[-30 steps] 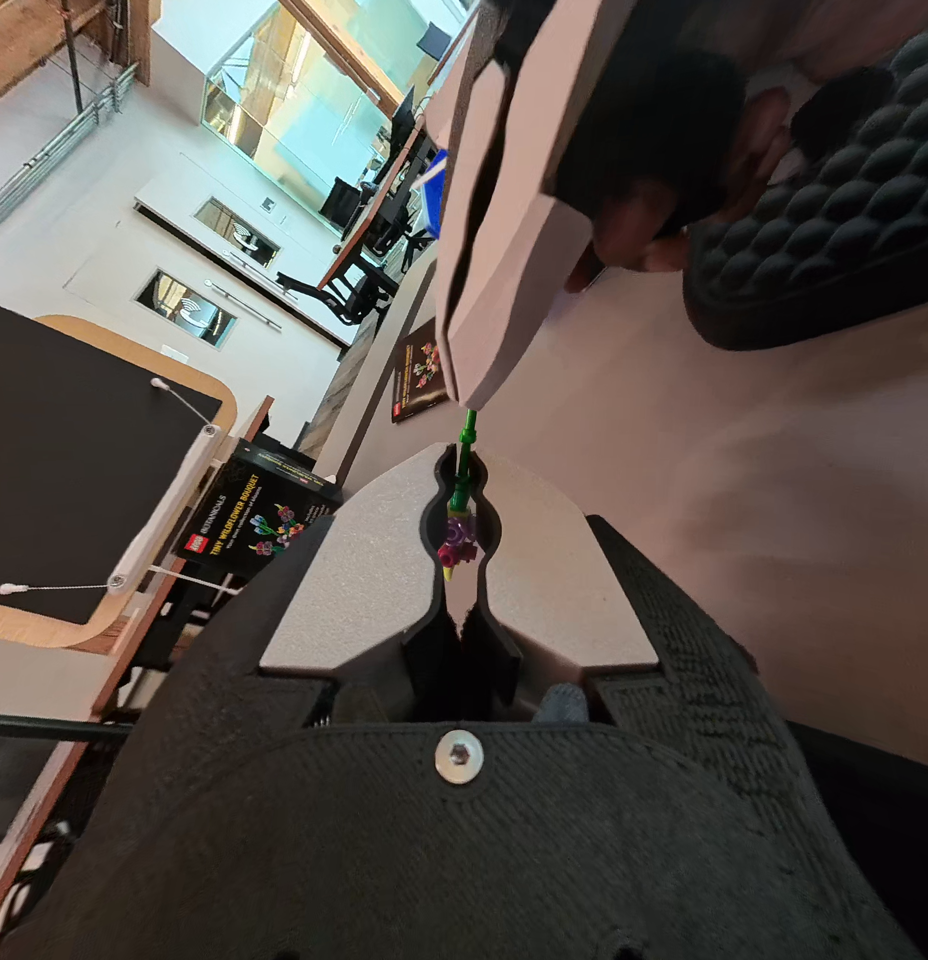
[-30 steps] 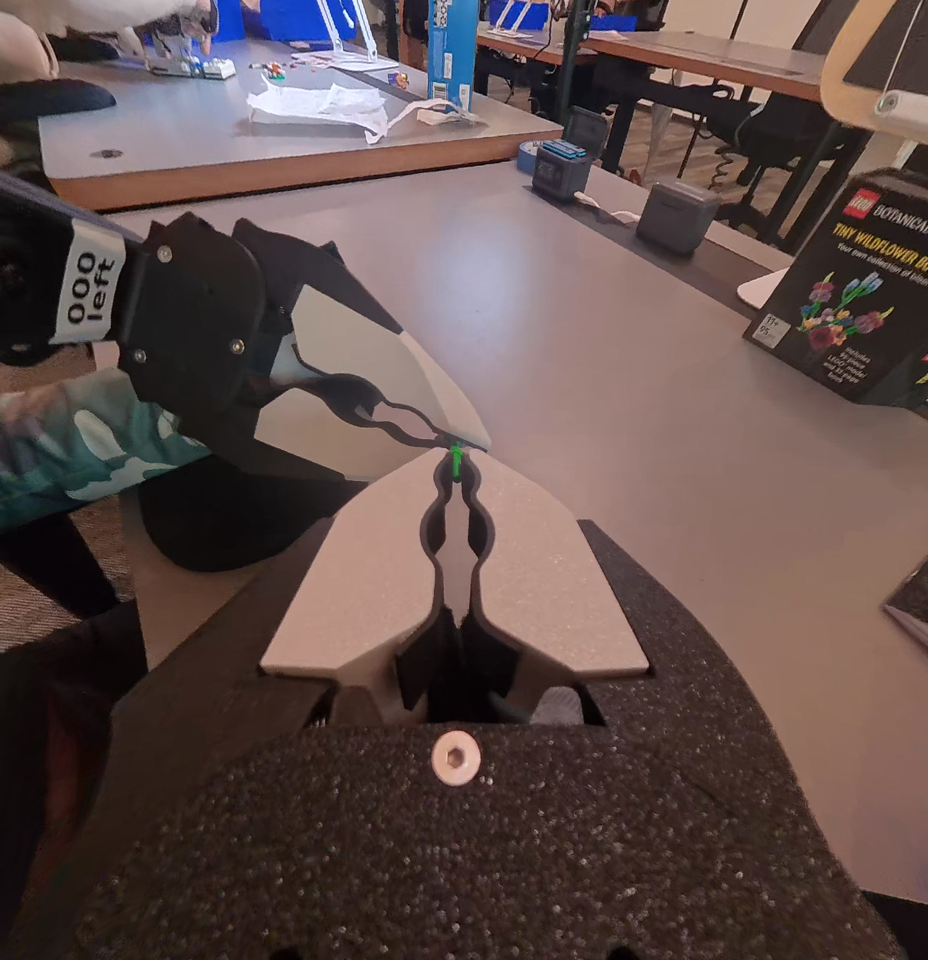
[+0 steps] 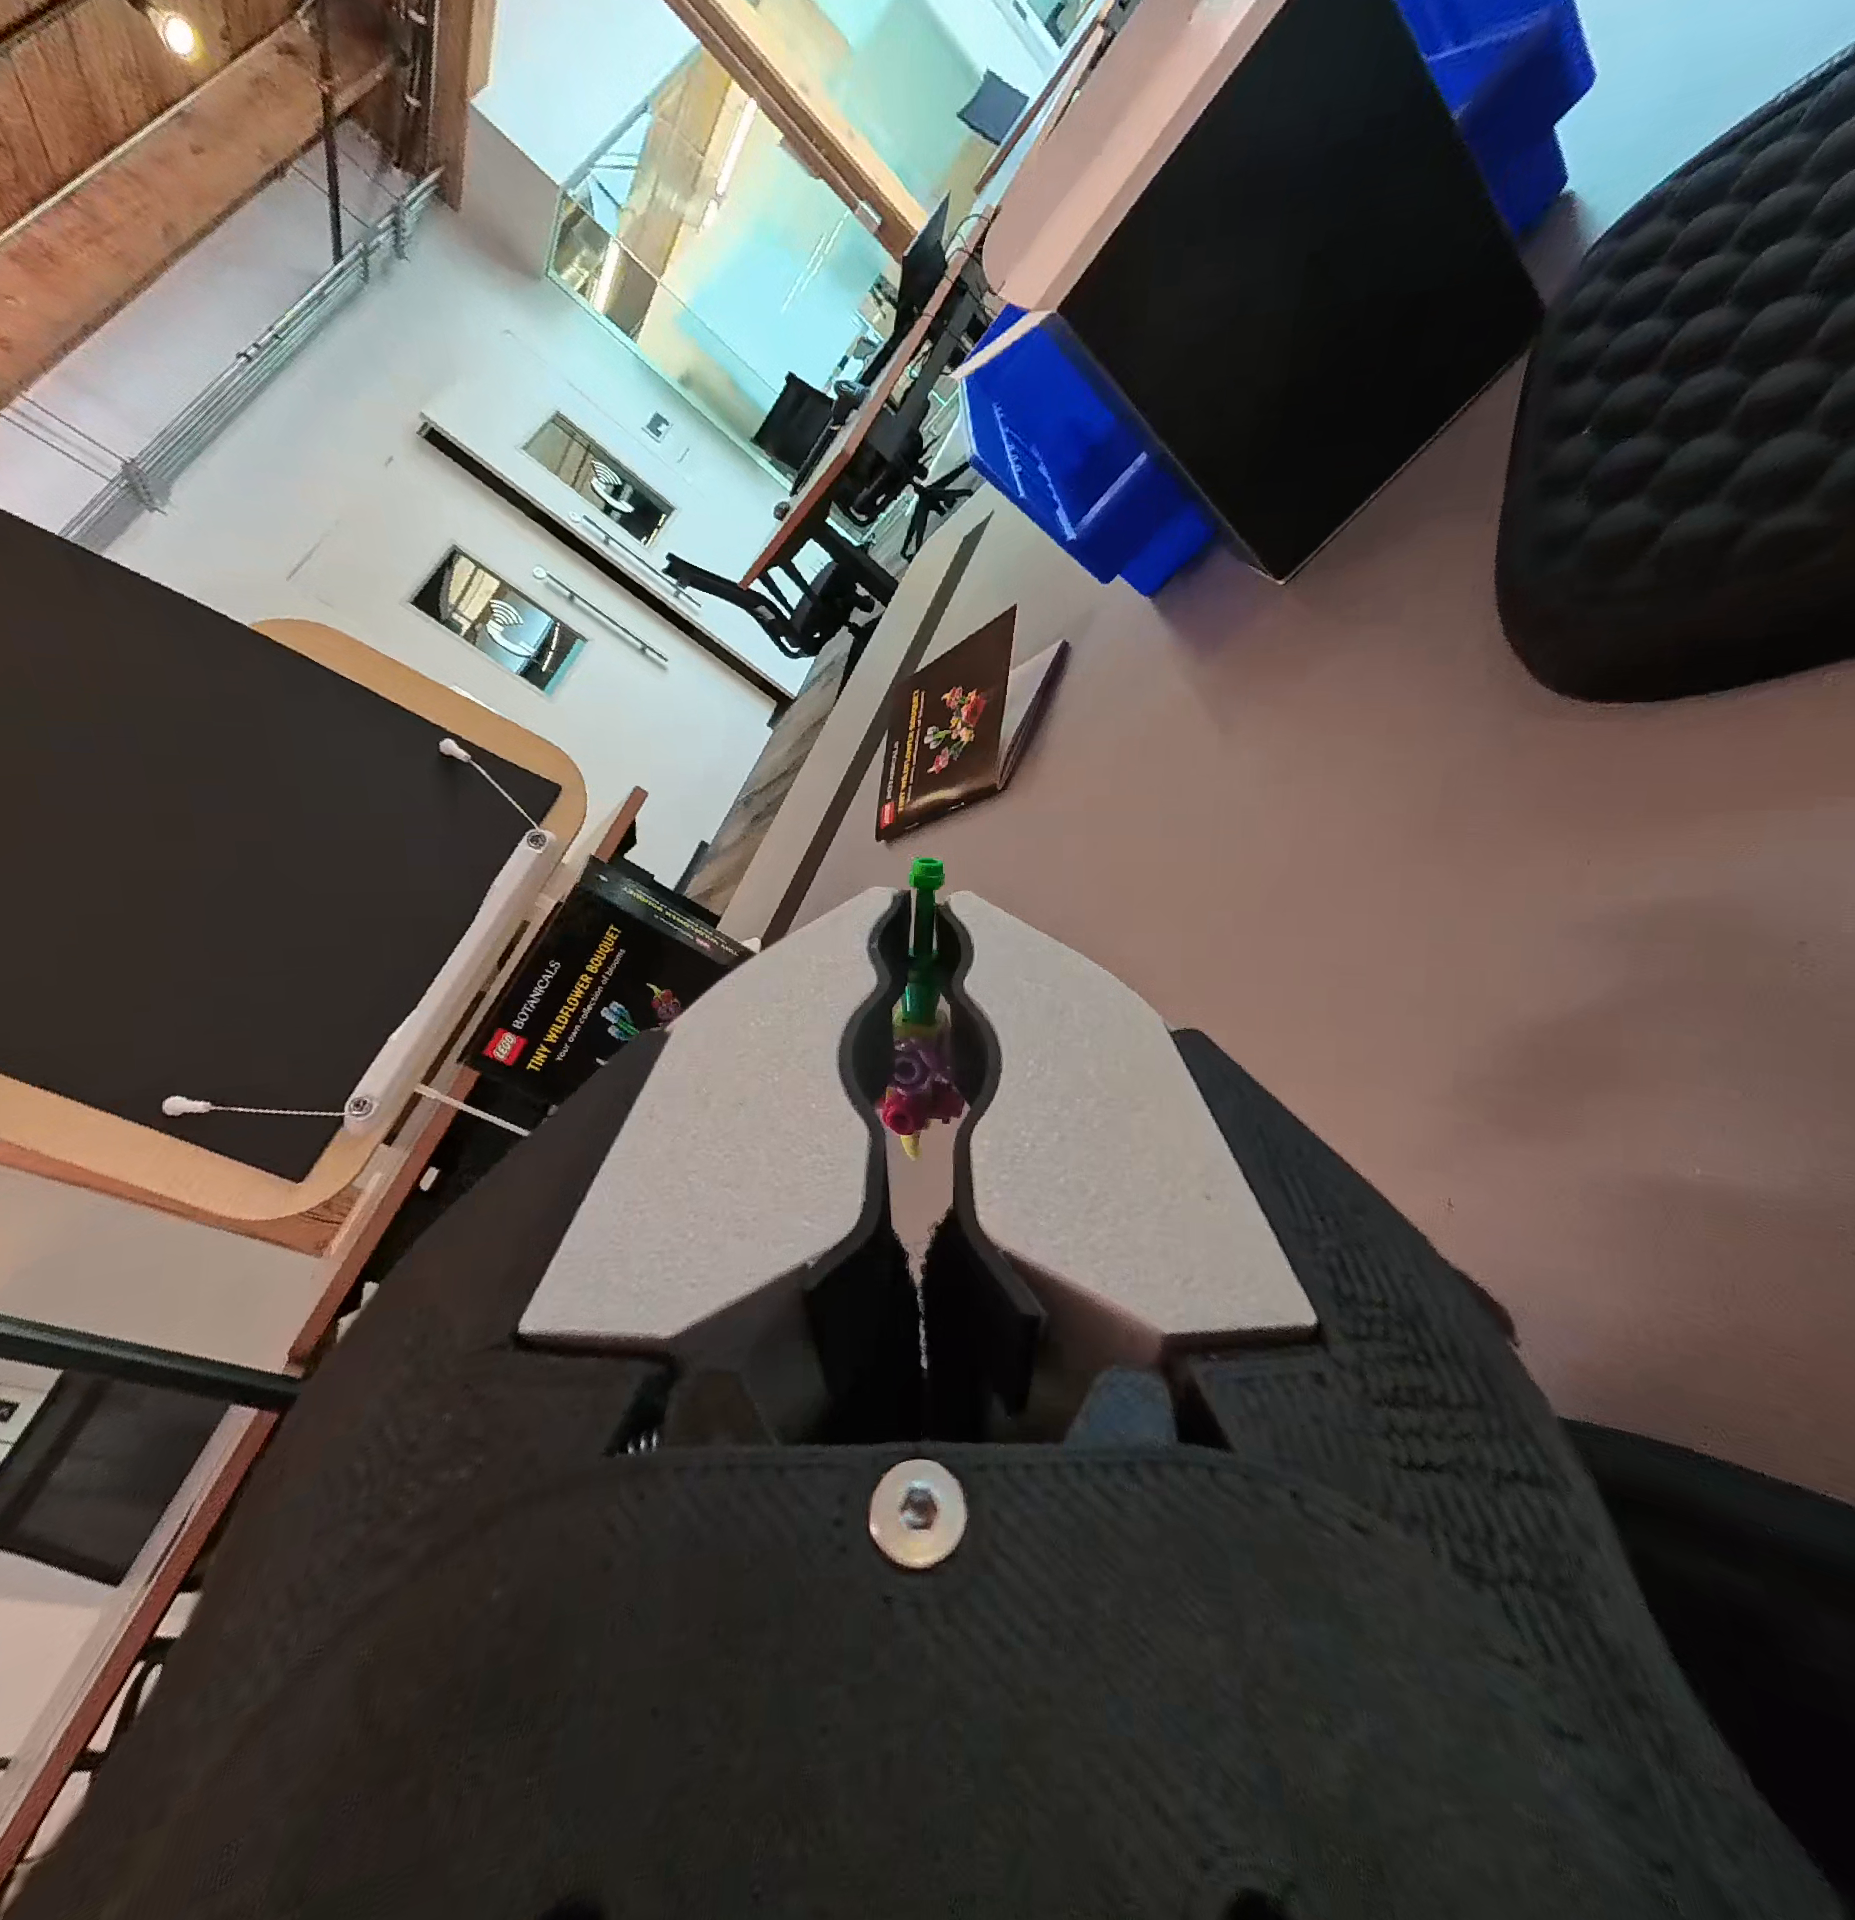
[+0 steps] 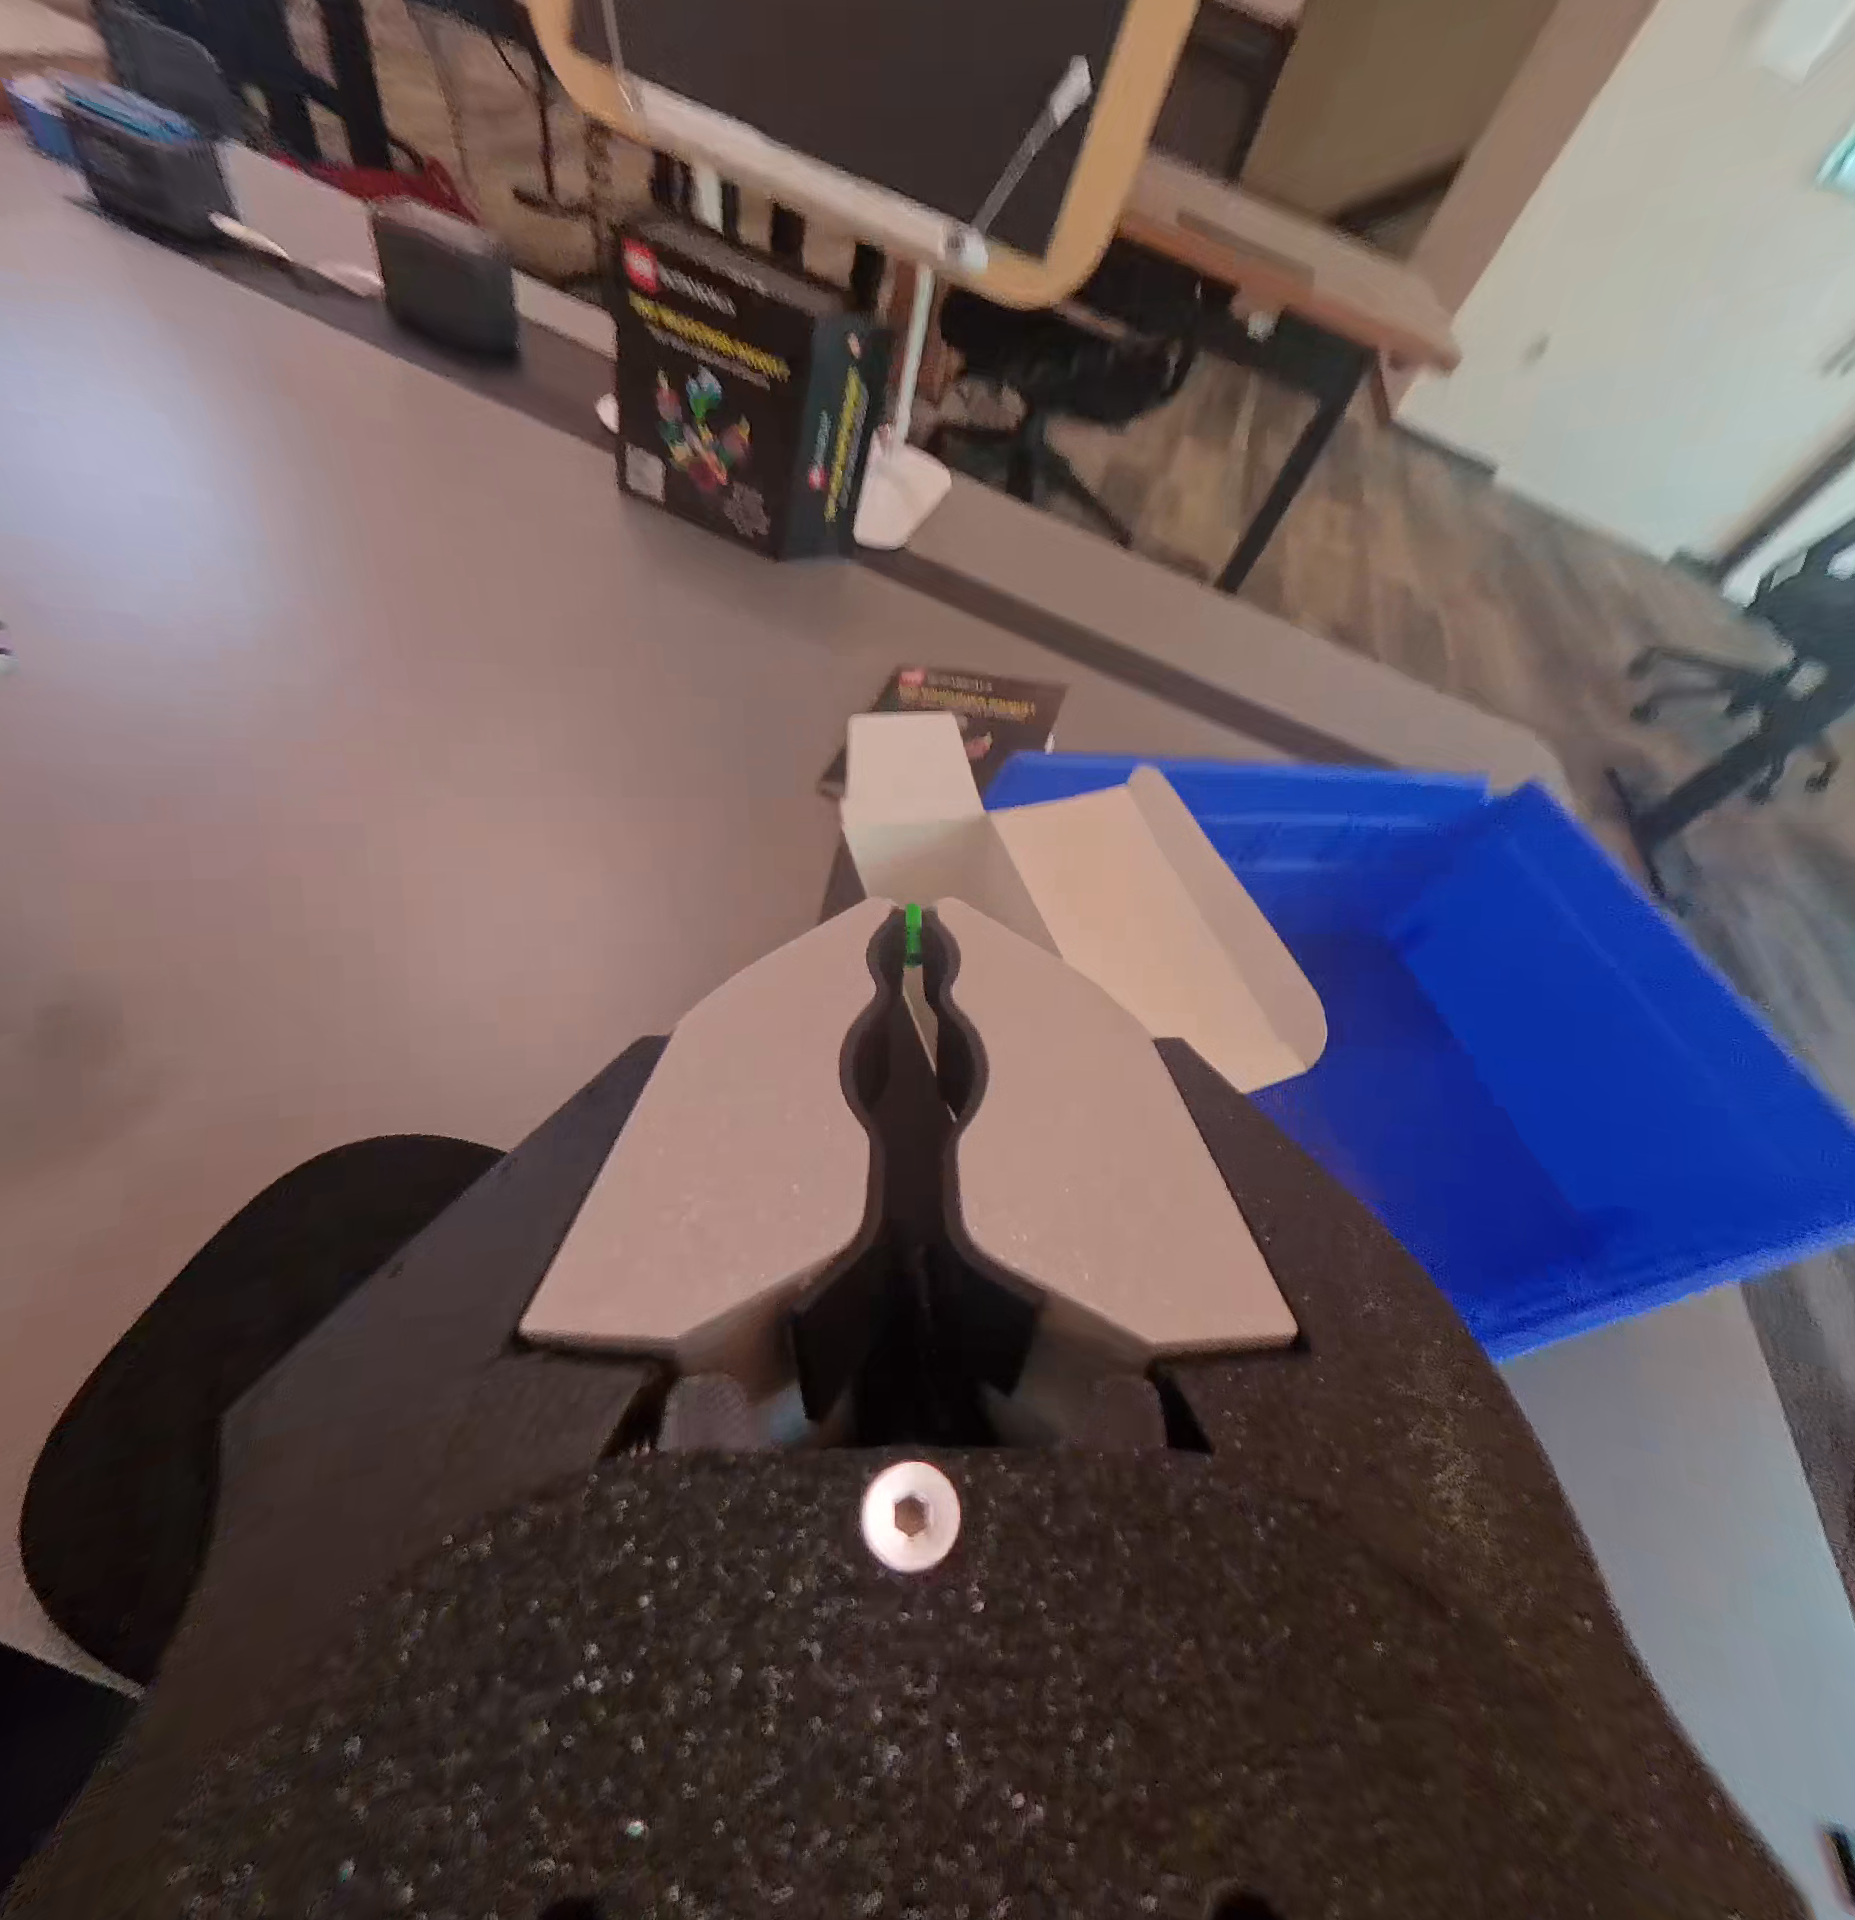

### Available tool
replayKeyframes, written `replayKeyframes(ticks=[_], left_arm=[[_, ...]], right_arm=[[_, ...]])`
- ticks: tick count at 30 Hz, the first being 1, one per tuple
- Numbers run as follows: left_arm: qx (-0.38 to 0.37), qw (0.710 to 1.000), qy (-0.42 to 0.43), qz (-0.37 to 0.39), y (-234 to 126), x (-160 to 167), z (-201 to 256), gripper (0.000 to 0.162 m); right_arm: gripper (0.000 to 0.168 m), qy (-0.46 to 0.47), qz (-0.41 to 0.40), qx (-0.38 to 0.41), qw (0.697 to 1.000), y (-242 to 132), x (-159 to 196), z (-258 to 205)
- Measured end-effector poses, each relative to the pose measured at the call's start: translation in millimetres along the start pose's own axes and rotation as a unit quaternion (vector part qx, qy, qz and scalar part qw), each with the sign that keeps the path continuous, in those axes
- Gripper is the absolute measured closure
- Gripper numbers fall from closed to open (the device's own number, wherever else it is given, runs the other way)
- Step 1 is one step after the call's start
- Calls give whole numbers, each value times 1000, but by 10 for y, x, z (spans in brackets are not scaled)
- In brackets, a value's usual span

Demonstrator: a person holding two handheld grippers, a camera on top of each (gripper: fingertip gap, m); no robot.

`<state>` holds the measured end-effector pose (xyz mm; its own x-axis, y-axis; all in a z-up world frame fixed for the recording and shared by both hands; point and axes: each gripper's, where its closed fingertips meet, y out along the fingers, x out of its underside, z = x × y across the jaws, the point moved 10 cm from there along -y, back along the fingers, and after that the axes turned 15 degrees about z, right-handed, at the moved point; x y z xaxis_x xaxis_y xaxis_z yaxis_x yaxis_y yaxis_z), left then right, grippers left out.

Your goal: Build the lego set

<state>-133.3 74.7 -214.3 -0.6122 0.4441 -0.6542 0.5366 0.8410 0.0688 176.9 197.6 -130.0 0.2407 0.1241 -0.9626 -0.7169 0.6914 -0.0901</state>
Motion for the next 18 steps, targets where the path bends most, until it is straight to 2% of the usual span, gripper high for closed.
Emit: replayKeyframes(ticks=[2,5,11,13,14,18], left_arm=[[2,1000,2,0,4,0,7,158],[6,1000,14,-11,17,12,28,157],[10,1000,10,-9,27,14,33,157],[11,1000,6,-7,27,11,33,157],[11,1000,5,-6,28,7,32,157],[15,1000,2,-2,34,-8,40,158]], right_arm=[[164,10,-40,16,999,107,70,67],[152,18,-87,45,995,197,160,146],[150,17,-3,36,999,158,53,29],[152,35,31,-26,999,196,-8,-158],[152,58,45,-83,994,241,-23,-297],[153,170,61,-300,937,496,23,-958]])
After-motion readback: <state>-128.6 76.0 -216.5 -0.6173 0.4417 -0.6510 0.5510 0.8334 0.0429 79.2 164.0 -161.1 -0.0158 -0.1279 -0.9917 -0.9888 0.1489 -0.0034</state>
